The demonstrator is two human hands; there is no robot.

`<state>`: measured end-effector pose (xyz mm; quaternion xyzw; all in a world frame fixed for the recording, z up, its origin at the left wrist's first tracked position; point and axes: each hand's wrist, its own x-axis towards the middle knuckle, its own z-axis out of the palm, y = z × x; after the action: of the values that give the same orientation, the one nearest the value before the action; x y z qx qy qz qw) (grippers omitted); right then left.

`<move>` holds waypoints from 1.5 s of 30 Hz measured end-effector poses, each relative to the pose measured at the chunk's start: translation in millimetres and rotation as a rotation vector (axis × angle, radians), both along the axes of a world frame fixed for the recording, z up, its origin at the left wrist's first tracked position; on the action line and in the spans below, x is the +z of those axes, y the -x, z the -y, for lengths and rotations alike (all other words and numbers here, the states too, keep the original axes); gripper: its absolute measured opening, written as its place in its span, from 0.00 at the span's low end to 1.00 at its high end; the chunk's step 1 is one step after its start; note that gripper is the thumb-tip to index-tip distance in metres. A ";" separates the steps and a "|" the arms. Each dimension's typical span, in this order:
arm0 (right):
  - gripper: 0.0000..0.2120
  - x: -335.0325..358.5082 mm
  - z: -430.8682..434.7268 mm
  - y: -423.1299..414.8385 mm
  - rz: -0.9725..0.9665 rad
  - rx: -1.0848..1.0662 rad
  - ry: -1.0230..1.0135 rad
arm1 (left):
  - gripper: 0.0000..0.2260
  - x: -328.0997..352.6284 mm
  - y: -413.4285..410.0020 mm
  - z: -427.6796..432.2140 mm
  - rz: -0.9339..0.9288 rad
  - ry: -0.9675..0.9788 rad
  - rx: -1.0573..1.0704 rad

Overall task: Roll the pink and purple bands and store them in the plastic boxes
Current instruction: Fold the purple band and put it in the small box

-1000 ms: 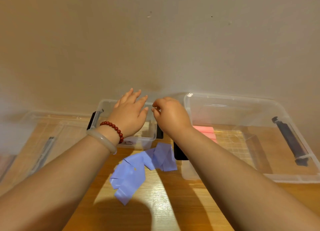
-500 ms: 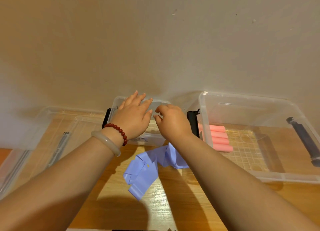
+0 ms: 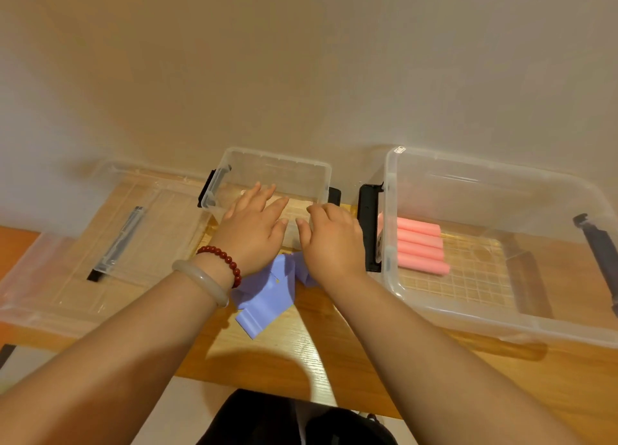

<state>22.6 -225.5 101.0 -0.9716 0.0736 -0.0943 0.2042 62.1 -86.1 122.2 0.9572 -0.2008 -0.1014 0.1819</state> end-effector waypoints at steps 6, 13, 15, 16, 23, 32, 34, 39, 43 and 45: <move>0.19 -27.1 -16.1 5.3 0.126 0.004 -0.097 | 0.22 -26.2 4.6 -4.9 0.034 0.018 -0.025; 0.30 -71.4 -25.9 10.9 0.147 -0.026 -0.172 | 0.26 -69.7 3.7 -16.0 0.249 0.124 -0.101; 0.30 -87.0 -28.0 14.0 0.138 -0.018 -0.200 | 0.26 -85.8 6.3 -16.0 0.342 0.153 -0.141; 0.31 -93.9 -29.5 16.6 0.140 -0.009 -0.210 | 0.26 -94.8 8.3 -16.1 0.375 0.166 -0.149; 0.35 -128.7 -32.8 25.6 0.177 0.003 -0.213 | 0.25 -141.6 15.5 -22.2 0.496 0.206 -0.183; 0.32 -146.0 -45.0 44.2 0.079 0.004 -0.049 | 0.24 -154.0 31.2 -51.1 0.466 0.122 -0.227; 0.33 -150.7 -49.5 52.0 0.024 0.008 -0.003 | 0.21 -157.2 33.4 -61.2 0.367 0.034 -0.262; 0.29 -156.9 -58.6 55.5 -0.136 0.021 0.173 | 0.24 -162.1 30.8 -71.5 0.216 -0.102 -0.333; 0.23 -155.8 -57.5 53.7 -0.076 -0.028 0.027 | 0.24 -169.3 22.5 -71.6 0.238 -0.016 -0.349; 0.21 -156.1 -57.4 54.2 -0.026 -0.063 -0.033 | 0.23 -172.2 18.6 -72.9 0.264 0.070 -0.357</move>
<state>-31.6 -168.1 -55.1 -0.9665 0.1083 -0.0868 0.2159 43.5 -13.2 -50.0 0.9047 -0.3923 0.0010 0.1662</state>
